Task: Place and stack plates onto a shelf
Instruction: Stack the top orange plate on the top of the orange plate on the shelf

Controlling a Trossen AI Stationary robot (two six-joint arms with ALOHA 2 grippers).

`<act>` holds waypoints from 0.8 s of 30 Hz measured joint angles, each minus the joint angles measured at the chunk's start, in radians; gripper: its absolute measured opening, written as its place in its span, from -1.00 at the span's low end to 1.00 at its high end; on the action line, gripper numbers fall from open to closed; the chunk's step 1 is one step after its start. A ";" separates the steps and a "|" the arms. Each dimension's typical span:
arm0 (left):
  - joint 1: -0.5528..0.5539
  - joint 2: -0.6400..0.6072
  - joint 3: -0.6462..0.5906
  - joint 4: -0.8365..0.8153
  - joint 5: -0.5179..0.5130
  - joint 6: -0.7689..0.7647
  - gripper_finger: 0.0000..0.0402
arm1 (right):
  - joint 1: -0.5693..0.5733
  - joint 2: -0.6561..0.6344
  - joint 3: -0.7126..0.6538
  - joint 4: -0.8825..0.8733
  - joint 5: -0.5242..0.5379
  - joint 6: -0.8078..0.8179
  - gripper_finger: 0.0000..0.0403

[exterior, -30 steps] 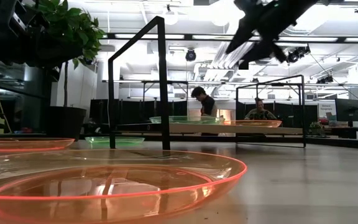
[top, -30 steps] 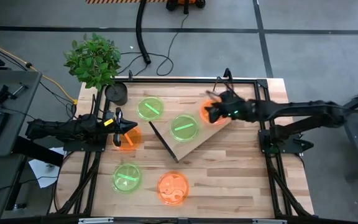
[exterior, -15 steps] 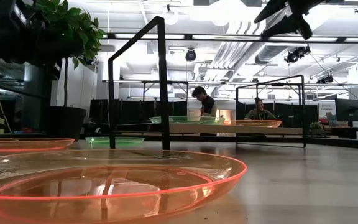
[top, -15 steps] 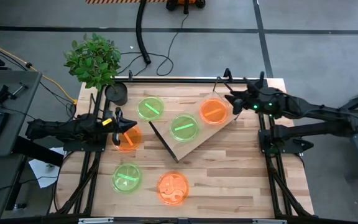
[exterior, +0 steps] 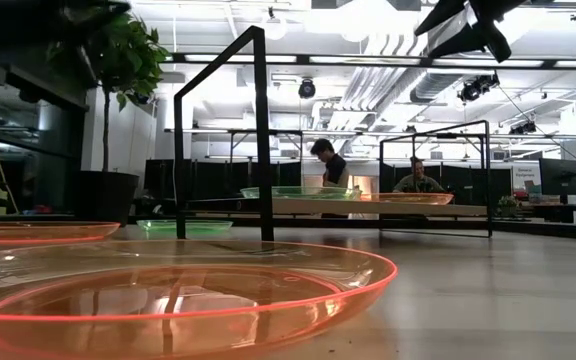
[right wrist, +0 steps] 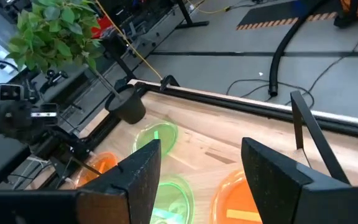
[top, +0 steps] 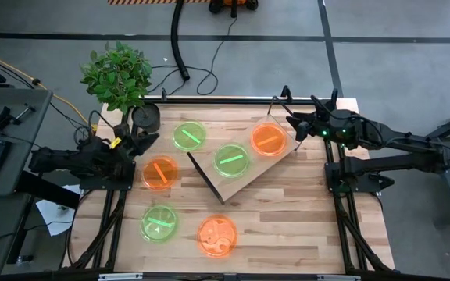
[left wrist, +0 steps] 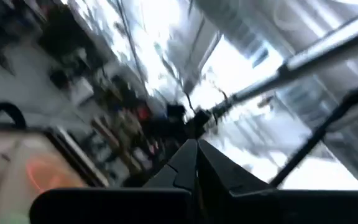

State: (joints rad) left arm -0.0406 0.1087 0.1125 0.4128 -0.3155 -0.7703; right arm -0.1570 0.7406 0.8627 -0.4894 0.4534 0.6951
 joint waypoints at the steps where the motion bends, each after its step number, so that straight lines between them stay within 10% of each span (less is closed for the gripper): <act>1: 0.000 0.037 0.043 -0.048 0.023 -0.013 -0.94 | 0.000 0.000 0.000 -0.003 0.000 0.005 0.02; 12: -0.040 0.633 0.592 -1.315 0.441 0.035 -0.32 | 0.000 0.001 0.000 -0.067 0.001 0.004 0.02; 24: -0.144 1.017 0.508 -1.205 0.338 -0.262 -0.16 | 0.000 0.001 0.000 -0.116 -0.001 0.005 0.02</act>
State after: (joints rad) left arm -0.1847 1.1261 0.6205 -0.7926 0.0224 -1.0323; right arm -0.1566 0.7414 0.8627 -0.6055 0.4526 0.6998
